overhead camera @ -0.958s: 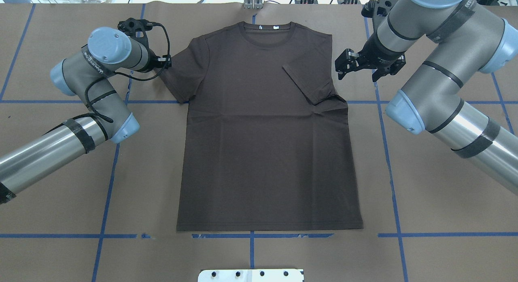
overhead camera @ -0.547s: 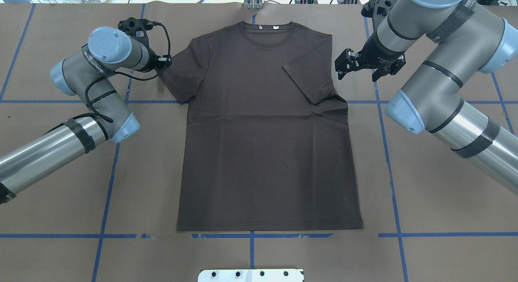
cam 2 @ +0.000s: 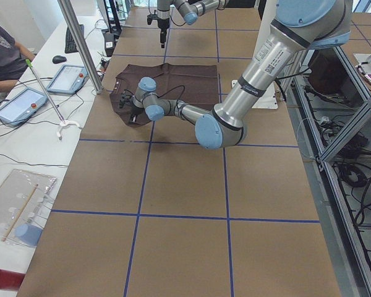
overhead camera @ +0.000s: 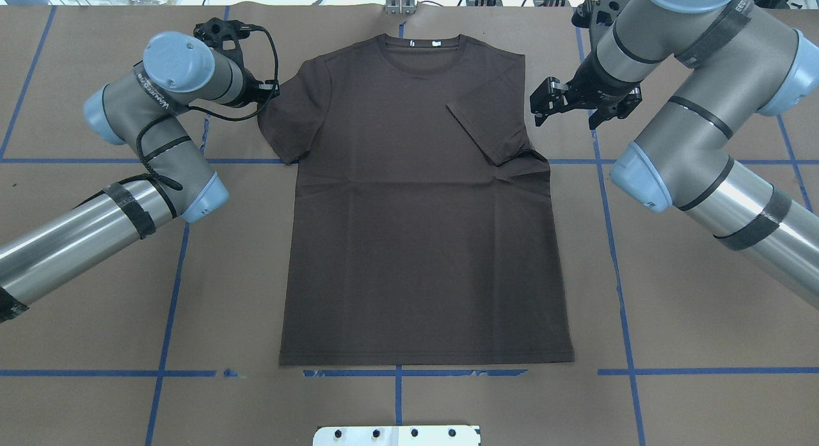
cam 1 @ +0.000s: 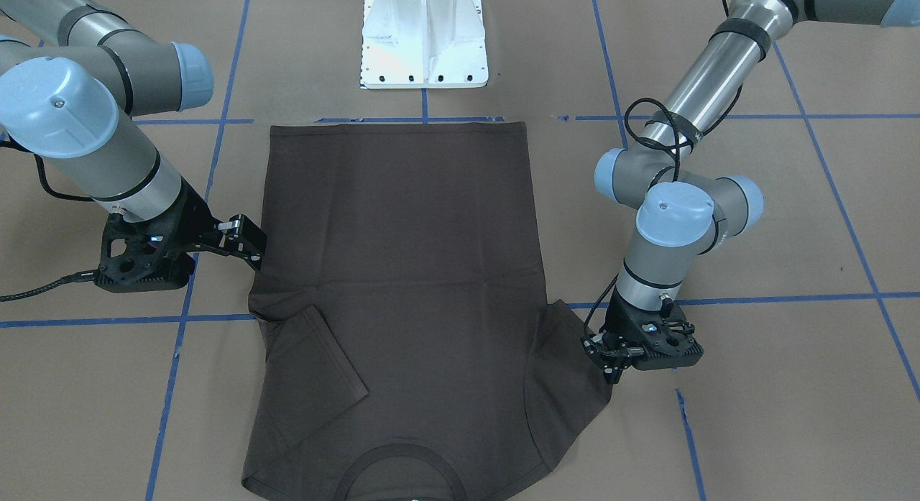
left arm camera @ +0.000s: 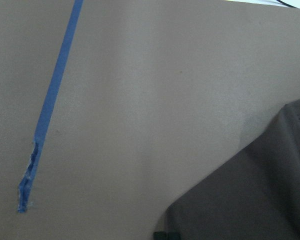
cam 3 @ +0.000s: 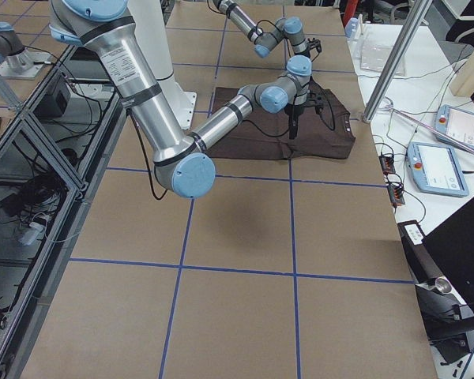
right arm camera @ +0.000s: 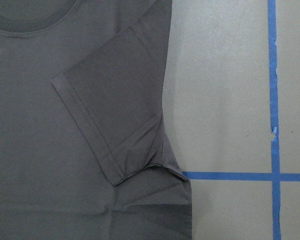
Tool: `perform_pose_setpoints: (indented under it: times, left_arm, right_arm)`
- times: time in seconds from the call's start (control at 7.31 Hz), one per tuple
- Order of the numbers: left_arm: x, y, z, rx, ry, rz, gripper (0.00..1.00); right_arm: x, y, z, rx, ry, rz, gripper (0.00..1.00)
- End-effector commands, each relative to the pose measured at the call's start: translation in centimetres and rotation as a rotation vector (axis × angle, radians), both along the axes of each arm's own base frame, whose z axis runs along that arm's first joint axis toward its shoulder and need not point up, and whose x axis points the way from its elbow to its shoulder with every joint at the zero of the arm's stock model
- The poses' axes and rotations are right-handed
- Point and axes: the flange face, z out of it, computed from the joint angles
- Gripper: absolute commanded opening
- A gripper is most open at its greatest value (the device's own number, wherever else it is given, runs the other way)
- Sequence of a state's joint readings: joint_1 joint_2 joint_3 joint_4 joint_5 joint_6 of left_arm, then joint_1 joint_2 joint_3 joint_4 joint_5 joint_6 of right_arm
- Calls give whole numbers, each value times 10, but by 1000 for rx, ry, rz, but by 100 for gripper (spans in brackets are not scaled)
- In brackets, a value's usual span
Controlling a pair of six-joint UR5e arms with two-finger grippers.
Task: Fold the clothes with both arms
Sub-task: 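Grasp the sleeve nearest the left gripper and fold it onto the shirt body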
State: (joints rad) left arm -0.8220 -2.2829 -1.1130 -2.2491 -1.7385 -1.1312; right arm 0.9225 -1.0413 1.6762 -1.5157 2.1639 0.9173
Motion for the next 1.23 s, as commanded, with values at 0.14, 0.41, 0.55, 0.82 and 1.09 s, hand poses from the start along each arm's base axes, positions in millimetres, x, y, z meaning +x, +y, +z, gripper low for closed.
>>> perform_pose_setpoints:
  times: [0.14, 0.41, 0.55, 0.82, 1.09]
  left_arm:
    - [54, 3, -89, -91, 100, -47, 0]
    - [109, 16, -139, -159, 166, -61, 0]
    - [122, 24, -154, -174, 193, -61, 0]
    - [133, 27, -149, -186, 188, -57, 0]
    - [140, 33, -150, -180, 194, -47, 0]
  right_arm:
    - [0, 1, 1, 2, -1, 0, 100]
    - [0, 1, 4, -1, 1, 0, 100]
    - [0, 1, 5, -1, 2, -1, 100]
    - [-1, 1, 6, -3, 4, -3, 100]
    - [-1, -1, 10, -5, 9, -2, 100]
